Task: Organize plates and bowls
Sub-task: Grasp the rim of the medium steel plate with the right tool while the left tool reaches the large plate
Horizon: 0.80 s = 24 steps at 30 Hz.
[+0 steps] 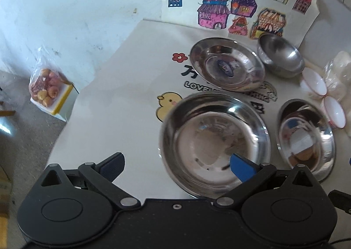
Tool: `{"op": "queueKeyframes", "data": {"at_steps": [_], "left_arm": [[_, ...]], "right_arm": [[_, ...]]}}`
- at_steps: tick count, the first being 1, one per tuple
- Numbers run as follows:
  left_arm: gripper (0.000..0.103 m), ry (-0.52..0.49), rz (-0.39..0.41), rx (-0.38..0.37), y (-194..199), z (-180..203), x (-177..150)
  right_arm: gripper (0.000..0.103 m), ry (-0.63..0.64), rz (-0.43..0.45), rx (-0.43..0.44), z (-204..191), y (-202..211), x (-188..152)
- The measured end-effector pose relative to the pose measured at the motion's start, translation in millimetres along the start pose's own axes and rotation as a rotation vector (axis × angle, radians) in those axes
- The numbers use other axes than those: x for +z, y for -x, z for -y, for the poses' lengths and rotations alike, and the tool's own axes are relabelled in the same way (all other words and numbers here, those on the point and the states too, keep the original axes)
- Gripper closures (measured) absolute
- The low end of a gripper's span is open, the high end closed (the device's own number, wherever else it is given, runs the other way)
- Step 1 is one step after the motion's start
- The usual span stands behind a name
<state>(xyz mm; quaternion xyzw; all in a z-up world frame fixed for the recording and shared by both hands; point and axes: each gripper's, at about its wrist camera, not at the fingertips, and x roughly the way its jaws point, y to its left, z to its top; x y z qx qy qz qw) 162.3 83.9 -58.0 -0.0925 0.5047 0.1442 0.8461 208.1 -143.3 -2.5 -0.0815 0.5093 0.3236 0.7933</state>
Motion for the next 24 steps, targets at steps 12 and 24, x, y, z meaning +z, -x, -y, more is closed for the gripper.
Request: {"op": "queueKeyframes", "data": {"at_steps": [12, 24], "left_arm": [[0.001, -0.217, -0.105, -0.079, -47.7, -24.1, 47.2], [0.020, -0.384, -0.160, -0.180, -81.7, -20.0, 73.4]], "right_arm": [[0.002, -0.197, -0.086, 0.127, -28.2, -45.4, 29.2], [0.026, -0.433, -0.159, 0.130, -36.1, -85.8, 19.6]]}}
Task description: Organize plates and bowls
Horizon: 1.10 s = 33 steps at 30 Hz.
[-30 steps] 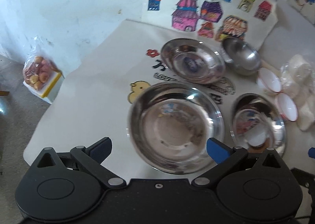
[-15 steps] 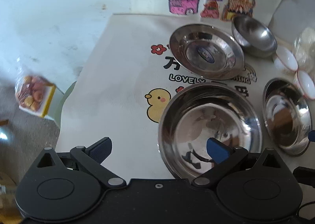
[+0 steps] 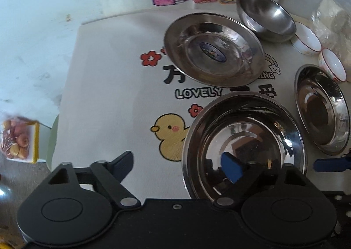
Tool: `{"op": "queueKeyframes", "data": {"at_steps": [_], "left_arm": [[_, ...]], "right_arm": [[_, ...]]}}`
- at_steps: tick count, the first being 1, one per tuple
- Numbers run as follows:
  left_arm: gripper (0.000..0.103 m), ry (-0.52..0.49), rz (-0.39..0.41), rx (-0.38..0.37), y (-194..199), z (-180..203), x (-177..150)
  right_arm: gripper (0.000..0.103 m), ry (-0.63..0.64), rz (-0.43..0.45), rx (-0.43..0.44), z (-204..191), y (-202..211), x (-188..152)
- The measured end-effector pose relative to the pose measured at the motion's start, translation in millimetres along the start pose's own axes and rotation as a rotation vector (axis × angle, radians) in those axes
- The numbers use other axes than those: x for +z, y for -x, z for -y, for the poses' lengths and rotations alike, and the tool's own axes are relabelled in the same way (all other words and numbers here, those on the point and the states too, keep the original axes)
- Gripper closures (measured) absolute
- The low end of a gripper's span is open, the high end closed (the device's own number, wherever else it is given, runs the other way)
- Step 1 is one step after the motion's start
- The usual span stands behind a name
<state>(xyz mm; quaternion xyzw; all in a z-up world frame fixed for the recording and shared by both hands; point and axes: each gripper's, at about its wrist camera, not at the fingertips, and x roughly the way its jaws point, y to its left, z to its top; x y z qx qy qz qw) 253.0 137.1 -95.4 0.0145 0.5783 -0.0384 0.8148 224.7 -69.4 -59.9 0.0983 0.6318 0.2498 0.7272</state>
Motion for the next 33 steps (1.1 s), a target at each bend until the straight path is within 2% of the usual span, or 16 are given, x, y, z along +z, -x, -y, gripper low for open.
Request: {"op": "queueKeyframes", "data": {"at_steps": [6, 8, 10, 12, 14, 17, 25, 26, 28, 30, 33], "left_arm": [[0.037, -0.015, -0.015, -0.040, -6.4, 4.4, 3.9], [0.053, -0.017, -0.026, -0.044, -8.2, 6.5, 4.1], [0.063, -0.007, -0.037, -0.047, -9.9, 7.0, 4.2], [0.067, 0.007, -0.038, -0.050, -10.0, 6.0, 4.0], [0.080, 0.015, -0.044, -0.051, -11.0, 5.0, 3.4], [0.090, 0.039, -0.045, -0.049, -12.5, 2.2, 1.5], [0.093, 0.111, -0.022, -0.052, 5.7, -5.0, -12.5], [0.101, 0.125, -0.015, -0.059, 10.0, -5.7, -14.2], [0.103, 0.156, 0.011, -0.118, 19.7, -4.8, -16.7], [0.103, 0.146, 0.038, -0.132, 27.6, 4.9, -17.4], [0.103, 0.108, 0.043, -0.109, 25.9, 24.4, -17.4]], "right_arm": [[0.050, -0.052, 0.010, -0.017, 1.4, -9.1, -3.2], [0.058, -0.068, 0.011, -0.019, 3.5, -11.4, -2.8], [0.064, -0.076, 0.012, -0.022, 5.8, -12.5, -3.1], [0.074, -0.079, 0.013, -0.023, 7.3, -10.5, -5.0], [0.079, -0.075, 0.012, -0.026, 8.2, -10.2, -5.6], [0.083, -0.048, 0.016, -0.031, 7.8, -9.8, -7.2], [0.082, 0.053, 0.015, -0.019, -3.1, -3.0, -7.7], [0.082, 0.068, 0.016, -0.010, -4.0, -0.7, -7.0], [0.084, 0.092, 0.022, 0.025, -4.4, 4.8, -6.2], [0.087, 0.132, 0.033, 0.068, -7.9, 12.6, -5.9], [0.087, 0.202, 0.029, 0.076, -14.0, 16.2, -6.9]]}}
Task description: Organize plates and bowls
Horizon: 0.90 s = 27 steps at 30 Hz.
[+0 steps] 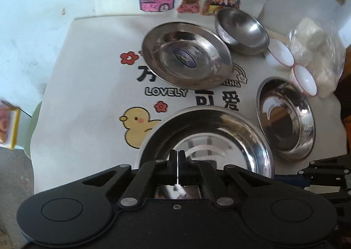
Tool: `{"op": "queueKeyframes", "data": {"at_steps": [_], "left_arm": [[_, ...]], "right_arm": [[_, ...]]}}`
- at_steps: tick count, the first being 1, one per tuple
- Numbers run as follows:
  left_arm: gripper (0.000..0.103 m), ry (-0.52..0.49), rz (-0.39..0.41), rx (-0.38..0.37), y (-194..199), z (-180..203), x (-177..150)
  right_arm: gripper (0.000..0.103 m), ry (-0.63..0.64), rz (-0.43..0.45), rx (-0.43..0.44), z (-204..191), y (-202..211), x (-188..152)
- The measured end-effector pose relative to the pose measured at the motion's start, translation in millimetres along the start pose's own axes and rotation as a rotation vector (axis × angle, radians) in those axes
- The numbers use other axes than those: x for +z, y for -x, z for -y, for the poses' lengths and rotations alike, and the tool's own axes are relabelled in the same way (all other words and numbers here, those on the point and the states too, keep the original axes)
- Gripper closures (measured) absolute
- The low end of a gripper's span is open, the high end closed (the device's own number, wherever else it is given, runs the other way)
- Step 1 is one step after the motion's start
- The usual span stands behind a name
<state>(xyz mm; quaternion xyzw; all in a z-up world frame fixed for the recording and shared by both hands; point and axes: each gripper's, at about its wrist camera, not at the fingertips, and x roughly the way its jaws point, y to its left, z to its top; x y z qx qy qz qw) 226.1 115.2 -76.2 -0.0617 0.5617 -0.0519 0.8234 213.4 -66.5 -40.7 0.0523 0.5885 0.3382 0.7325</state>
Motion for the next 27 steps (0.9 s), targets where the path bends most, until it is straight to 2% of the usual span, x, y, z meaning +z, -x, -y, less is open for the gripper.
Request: {"op": "queueKeyframes", "data": {"at_steps": [3, 4, 5, 8, 11, 17, 24, 27], "left_arm": [[0.102, 0.052, 0.001, 0.002, -3.6, 4.3, -3.3], [0.097, 0.060, 0.012, 0.012, 0.0, 4.5, -5.3], [0.092, 0.064, 0.021, 0.025, 3.0, 3.3, -6.9], [0.088, 0.090, 0.030, 0.083, 8.5, -10.7, -12.2], [0.087, 0.136, 0.020, 0.138, 8.1, -30.5, -18.0], [0.086, 0.171, -0.029, 0.121, -3.3, -51.2, -26.0], [0.086, 0.183, -0.045, 0.090, -5.0, -51.5, -33.6], [0.080, 0.195, -0.042, 0.093, -1.8, -51.7, -35.7]], "right_arm": [[0.087, 0.003, -0.029, -0.010, 5.5, -3.3, -1.3], [0.087, -0.002, -0.032, -0.009, 7.8, -4.1, -0.1], [0.087, -0.007, -0.032, -0.006, 10.7, -3.9, -0.7], [0.087, -0.016, -0.037, -0.004, 16.7, -4.2, 0.9], [0.087, -0.024, -0.051, -0.008, 21.1, -9.0, 1.9], [0.087, -0.028, -0.065, -0.017, 23.8, -10.0, 1.0], [0.087, -0.052, -0.079, -0.039, 27.7, -13.2, 0.0], [0.087, -0.060, -0.079, -0.041, 29.0, -13.3, -1.2]]}}
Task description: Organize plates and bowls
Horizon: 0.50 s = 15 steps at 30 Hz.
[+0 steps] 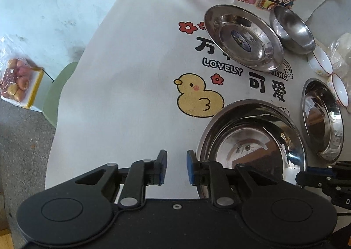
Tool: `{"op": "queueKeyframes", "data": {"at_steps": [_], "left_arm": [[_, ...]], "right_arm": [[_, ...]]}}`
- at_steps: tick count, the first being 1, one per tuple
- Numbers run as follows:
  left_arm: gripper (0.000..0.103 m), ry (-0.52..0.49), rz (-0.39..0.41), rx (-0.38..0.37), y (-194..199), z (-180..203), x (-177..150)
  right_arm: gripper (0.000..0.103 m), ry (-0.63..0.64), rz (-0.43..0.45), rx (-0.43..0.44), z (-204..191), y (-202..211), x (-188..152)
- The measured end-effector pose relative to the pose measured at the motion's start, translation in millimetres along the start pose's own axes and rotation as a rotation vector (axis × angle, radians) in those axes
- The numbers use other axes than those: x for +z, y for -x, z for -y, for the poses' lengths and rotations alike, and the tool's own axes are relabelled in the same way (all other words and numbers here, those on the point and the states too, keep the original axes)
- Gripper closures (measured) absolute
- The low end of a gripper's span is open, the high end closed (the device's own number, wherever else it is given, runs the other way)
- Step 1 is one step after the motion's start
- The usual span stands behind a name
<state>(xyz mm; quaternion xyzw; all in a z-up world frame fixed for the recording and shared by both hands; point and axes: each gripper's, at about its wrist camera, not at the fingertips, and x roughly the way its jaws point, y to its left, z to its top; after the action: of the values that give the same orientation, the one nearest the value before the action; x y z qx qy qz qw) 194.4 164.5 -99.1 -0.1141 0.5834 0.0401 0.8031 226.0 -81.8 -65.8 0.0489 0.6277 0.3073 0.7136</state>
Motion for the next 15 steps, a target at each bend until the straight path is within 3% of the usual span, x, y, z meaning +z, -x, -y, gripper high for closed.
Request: {"op": "queueKeyframes", "data": {"at_steps": [5, 10, 15], "left_arm": [[0.057, 0.007, 0.001, 0.007, 6.0, -4.4, -2.5], [0.040, 0.021, 0.012, 0.002, 15.9, -9.9, -7.5], [0.037, 0.018, 0.013, -0.046, 15.1, -5.7, -11.0]], "right_arm": [[0.087, -0.015, -0.003, -0.007, 3.1, -0.9, -1.2], [0.087, -0.027, -0.004, -0.008, 6.2, -0.6, -2.2], [0.087, -0.029, -0.005, -0.009, 6.0, -0.8, -1.8]]}}
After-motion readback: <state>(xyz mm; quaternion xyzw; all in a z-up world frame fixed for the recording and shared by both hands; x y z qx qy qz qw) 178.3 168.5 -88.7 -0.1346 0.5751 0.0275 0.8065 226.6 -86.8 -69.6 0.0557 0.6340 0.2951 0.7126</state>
